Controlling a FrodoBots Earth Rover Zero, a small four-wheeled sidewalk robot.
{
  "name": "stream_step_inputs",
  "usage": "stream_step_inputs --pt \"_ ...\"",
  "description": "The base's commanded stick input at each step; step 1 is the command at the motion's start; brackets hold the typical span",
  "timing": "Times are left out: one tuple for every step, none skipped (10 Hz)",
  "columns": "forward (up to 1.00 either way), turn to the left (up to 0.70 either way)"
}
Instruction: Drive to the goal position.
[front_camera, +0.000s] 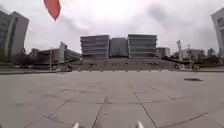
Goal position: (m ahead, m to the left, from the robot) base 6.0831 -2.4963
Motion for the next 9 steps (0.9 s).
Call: stream_step_inputs --pt "0.70 0.00" --pt "0.70 0.00" --pt "0.70 0.00" --pt "0.70 0.01" --pt "0.70 0.01" --pt "0.70 0.00" --pt "0.70 0.01" --pt "0.70 0.01" --pt "0.70 0.01"
